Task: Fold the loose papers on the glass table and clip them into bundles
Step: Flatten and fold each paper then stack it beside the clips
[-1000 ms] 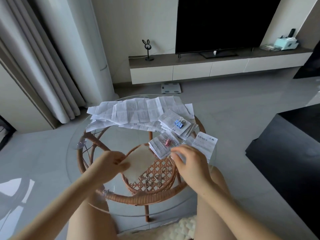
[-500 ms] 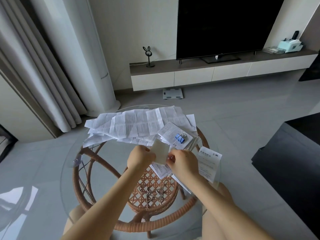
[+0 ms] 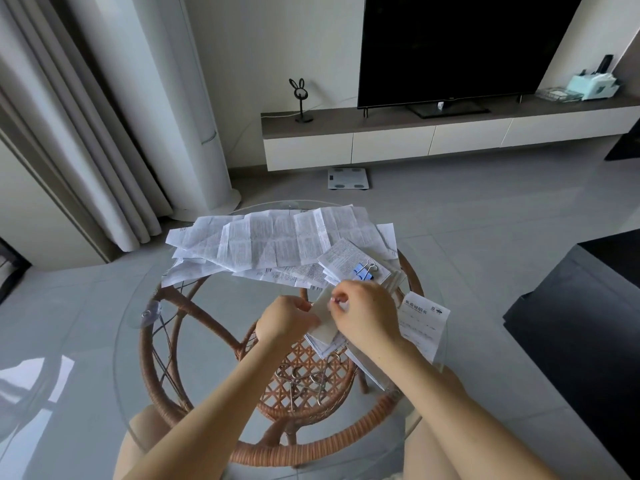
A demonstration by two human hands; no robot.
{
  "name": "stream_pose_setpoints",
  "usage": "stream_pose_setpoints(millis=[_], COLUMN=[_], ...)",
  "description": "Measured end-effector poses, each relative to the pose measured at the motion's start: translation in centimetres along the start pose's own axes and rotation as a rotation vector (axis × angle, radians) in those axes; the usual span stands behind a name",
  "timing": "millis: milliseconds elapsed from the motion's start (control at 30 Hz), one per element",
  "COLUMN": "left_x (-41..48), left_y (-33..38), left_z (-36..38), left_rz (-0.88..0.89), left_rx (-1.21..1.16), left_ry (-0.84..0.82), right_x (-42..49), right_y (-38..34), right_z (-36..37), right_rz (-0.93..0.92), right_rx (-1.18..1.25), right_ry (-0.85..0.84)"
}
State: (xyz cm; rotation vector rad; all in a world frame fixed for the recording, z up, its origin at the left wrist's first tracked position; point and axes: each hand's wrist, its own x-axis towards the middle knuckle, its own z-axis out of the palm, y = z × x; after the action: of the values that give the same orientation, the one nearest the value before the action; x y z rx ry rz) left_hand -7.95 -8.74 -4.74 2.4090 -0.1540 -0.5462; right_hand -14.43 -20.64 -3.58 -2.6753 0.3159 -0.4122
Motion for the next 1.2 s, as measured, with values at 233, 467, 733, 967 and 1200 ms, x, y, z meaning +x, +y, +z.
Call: stream_pose_setpoints(millis=[233,467,733,967,1200], left_x=[0.6,2.1,7.1,10.7,12.6], left_y=[-0.2,-1.8,-3.1,-3.6,-2.2], left_z=[-1.2,-4.0,-5.2,-7.1,-12.1], left_rz=[-0.004,0.034,0.505,0.459,0.587], left_rx=[-0.09,-0.219,0.705,0.748,0.724], left_ry=[-0.064,0.136,0.536,0.381,0.578], right_x=[-0.2,0.8,2.4,4.2,7.8], right_y=[0.0,-0.9,-1.9,-2.1,-2.4], right_z=[0.6,-1.0,-2.4,-2.4,-0.1], right_rz=[-0.069,-0.084,-0.102,-0.108,-0.086], right_rx=[-0.048,-0.029,-0.047,-0.028,-0.086], right_ry=[-0.155,-0.224,-0.261,-0.235,-0.093])
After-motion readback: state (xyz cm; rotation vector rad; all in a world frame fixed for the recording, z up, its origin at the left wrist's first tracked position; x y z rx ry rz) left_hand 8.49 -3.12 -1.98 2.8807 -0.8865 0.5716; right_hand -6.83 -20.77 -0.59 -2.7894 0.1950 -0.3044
